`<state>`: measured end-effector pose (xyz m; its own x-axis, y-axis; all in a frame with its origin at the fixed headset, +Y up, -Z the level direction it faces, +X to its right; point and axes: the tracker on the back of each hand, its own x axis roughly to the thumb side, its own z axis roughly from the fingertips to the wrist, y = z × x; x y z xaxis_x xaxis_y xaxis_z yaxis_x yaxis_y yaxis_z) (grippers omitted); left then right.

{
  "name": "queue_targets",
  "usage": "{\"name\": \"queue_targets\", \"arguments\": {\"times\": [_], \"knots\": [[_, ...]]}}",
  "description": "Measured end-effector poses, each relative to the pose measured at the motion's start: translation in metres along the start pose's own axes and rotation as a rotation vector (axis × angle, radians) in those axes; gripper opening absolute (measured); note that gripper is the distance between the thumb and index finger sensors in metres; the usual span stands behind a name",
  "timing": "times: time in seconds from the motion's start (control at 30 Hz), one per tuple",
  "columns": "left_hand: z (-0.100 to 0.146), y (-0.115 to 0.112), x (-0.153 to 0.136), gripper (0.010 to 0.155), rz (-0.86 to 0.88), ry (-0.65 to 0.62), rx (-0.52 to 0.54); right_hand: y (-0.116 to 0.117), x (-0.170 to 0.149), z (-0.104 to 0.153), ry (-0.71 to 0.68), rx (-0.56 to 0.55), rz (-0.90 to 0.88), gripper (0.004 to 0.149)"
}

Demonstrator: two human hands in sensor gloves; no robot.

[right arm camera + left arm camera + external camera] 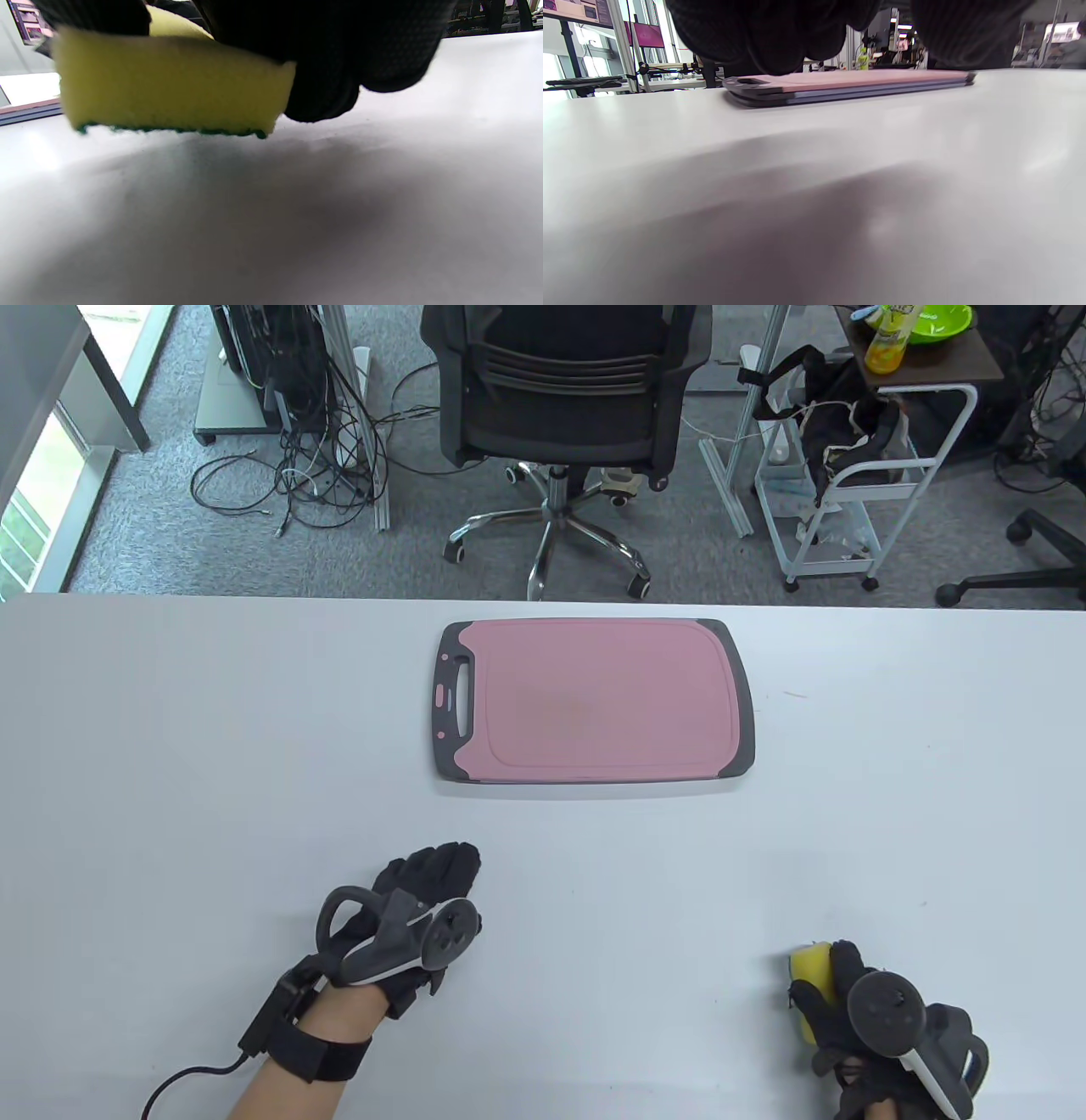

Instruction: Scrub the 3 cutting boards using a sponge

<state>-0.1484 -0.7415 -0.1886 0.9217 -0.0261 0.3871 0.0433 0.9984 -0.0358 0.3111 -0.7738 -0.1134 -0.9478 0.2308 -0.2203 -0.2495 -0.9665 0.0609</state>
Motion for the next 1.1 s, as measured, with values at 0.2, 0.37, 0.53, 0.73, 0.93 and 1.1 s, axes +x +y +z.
{"name": "queue_targets", "arguments": {"times": [0.2, 0.37, 0.53, 0.73, 0.93, 1.1], "knots": [[0.023, 0.001, 0.007, 0.085, 0.14, -0.016, 0.067, 0.002, 0.001, -0.001, 0.006, -0.023, 0.008, 0.077], [0.026, -0.006, -0.002, 0.085, 0.14, -0.008, 0.067, -0.007, 0.032, -0.025, -0.049, -0.073, 0.151, 0.077], [0.027, -0.01, -0.012, 0.084, 0.149, -0.006, 0.045, -0.01, 0.076, -0.069, -0.042, -0.045, 0.224, 0.077], [0.029, -0.006, -0.018, 0.084, 0.191, -0.015, 0.068, -0.013, 0.108, -0.119, 0.024, -0.029, 0.313, 0.076], [0.028, -0.007, -0.017, 0.084, 0.21, -0.034, 0.071, -0.012, 0.122, -0.149, 0.077, -0.037, 0.3, 0.075], [0.026, -0.008, -0.016, 0.084, 0.224, -0.036, 0.071, -0.013, 0.122, -0.163, 0.092, -0.051, 0.311, 0.075]]}}
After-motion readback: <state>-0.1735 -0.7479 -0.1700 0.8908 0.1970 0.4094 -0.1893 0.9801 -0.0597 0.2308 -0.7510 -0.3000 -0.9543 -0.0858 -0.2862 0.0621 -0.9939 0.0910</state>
